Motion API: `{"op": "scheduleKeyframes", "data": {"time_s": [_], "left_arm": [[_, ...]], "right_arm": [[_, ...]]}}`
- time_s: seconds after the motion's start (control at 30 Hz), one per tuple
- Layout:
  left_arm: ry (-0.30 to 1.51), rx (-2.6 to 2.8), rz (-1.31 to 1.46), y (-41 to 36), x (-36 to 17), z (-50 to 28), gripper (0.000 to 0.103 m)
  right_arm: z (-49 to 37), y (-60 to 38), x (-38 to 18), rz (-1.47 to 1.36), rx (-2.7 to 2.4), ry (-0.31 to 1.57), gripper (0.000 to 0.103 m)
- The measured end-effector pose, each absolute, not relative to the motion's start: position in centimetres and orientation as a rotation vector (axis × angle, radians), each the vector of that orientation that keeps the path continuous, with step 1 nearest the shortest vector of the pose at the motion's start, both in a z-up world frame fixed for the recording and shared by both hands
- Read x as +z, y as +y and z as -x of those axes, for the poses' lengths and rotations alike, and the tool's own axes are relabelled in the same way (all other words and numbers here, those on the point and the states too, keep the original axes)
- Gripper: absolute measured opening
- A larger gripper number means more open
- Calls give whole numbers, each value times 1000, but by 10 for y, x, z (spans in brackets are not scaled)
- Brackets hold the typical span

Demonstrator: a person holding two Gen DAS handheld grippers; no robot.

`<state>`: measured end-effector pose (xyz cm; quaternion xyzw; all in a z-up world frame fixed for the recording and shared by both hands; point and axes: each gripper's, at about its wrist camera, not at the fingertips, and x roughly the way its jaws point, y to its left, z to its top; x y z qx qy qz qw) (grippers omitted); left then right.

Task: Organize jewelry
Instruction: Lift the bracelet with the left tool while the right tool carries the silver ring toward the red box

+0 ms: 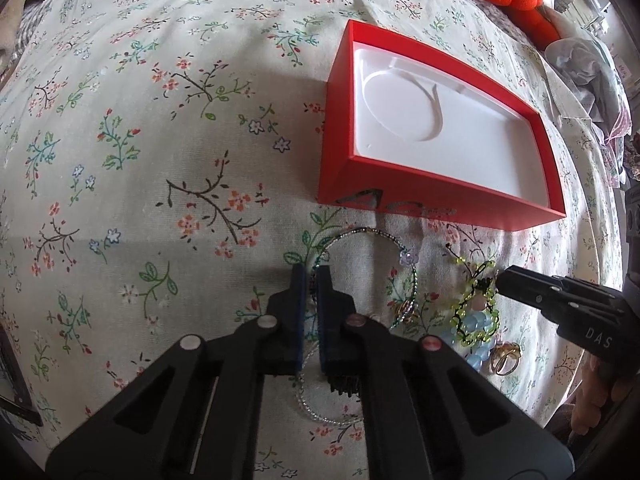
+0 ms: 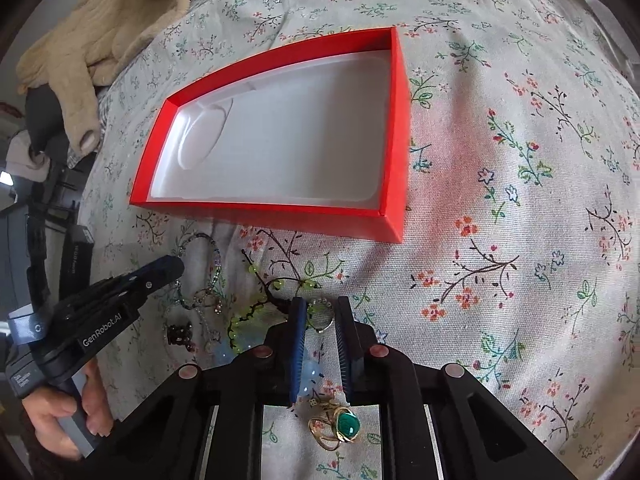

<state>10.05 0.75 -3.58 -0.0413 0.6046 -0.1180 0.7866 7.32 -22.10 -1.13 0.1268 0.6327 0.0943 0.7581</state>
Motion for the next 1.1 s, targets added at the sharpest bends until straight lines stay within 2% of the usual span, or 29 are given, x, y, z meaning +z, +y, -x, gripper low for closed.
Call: {"op": "scheduleKeyframes", "data": {"time_s": [0.33, 0.4, 0.47, 0.73, 0.83, 0.97, 1.1], "left_arm": [[1299, -235, 91, 15, -32, -94, 6], [1299, -236, 94, 18, -32, -92, 6], [1300, -231, 95, 19, -32, -92, 6], [1300, -217, 86, 18, -34, -92, 6], [1300, -212, 81, 15, -34, -94, 6], [1294, -210, 68, 11, -33, -94, 4], [1278, -219, 66, 11, -26, -92, 4]], "right_arm": [[-66, -242, -5, -261, 157, 1351, 16], [-64, -233, -5, -241, 195, 1363, 21], [-62, -224, -8, -205, 210, 1373, 31], [-67, -202, -17, -62, 204, 1364, 32], [-72, -192, -18, -23, 204, 1349, 30], [-76, -185, -18, 7, 210, 1332, 17], [-77, -182, -17, -4, 220, 1326, 14]]}}
